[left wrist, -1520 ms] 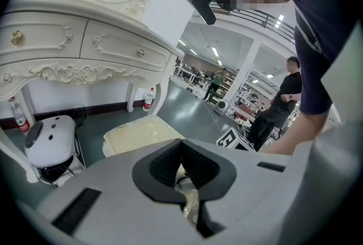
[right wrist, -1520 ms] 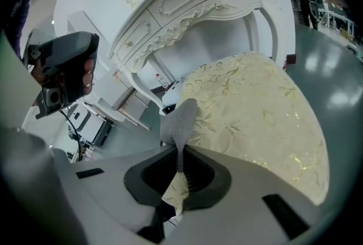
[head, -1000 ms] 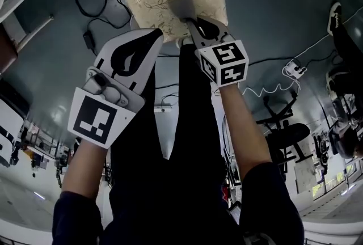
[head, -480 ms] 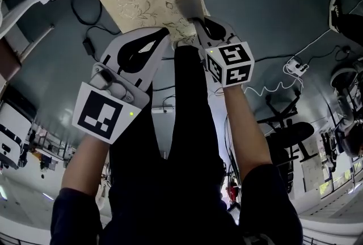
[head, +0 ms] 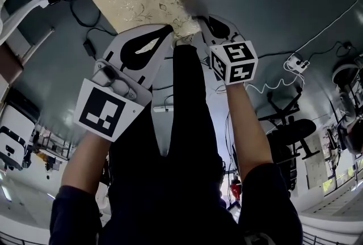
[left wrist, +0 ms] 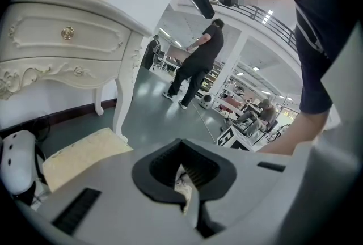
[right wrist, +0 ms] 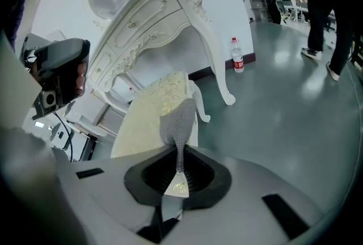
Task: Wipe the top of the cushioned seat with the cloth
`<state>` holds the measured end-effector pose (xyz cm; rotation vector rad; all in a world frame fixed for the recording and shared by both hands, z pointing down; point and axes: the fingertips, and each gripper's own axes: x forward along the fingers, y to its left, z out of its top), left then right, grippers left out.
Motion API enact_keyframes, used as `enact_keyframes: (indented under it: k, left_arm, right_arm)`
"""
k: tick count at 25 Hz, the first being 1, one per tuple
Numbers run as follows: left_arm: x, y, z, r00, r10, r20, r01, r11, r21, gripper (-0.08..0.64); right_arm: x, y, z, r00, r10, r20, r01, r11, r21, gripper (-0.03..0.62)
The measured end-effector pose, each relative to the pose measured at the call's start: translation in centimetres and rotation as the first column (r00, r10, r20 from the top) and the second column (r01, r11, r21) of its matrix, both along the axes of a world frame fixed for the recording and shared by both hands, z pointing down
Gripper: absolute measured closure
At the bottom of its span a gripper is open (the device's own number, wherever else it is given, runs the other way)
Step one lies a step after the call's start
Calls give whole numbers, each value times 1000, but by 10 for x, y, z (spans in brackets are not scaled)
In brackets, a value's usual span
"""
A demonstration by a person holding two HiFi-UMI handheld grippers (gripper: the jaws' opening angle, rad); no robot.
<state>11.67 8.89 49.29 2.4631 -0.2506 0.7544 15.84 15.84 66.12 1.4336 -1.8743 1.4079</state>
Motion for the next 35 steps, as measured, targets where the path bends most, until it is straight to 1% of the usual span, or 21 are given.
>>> enact_keyframes:
  k: [4, 9, 14, 18, 21, 25, 28, 32, 35]
  left_arm:
    - [-4, -9, -15, 1000, -5, -14, 5, 1000, 22, 554]
    - [-13, -28, -49, 998, -27, -48, 30, 997, 71, 554]
    - [-27, -49, -91, 994, -64, -88, 75, 989, 125, 554]
    - [-45, -63, -129, 989, -94, -116, 113, 980, 163, 553]
    - [-60, -74, -163, 984, -111, -140, 138, 969, 207, 554]
    - [-71, -85, -219, 979, -106, -176, 152, 950, 274, 554]
    - [-73, -94, -268, 969, -91, -229, 167, 926, 340, 554]
    - [-80, -100, -329, 955, -79, -287, 193, 899, 394, 554]
    - [-84, -93, -369, 949, -46, -311, 184, 882, 433, 554]
  right_arm:
    - [3, -10, -16, 1000, 13, -12, -13, 1000, 20, 554]
    - [2, -34, -53, 999, 25, -25, -23, 998, 65, 554]
    - [-3, -66, -110, 999, 17, -43, -11, 990, 141, 554]
    - [-7, -95, -163, 998, 4, -67, 11, 976, 217, 554]
    - [-15, -110, -207, 997, 3, -77, 18, 963, 269, 554]
    - [-24, -121, -274, 998, 22, -54, -3, 945, 328, 554]
    - [-32, -130, -328, 998, 25, -58, -1, 921, 389, 554]
    - [-45, -131, -399, 997, 4, -77, 31, 891, 453, 554]
    - [-51, -130, -451, 995, -14, -103, 64, 866, 497, 554]
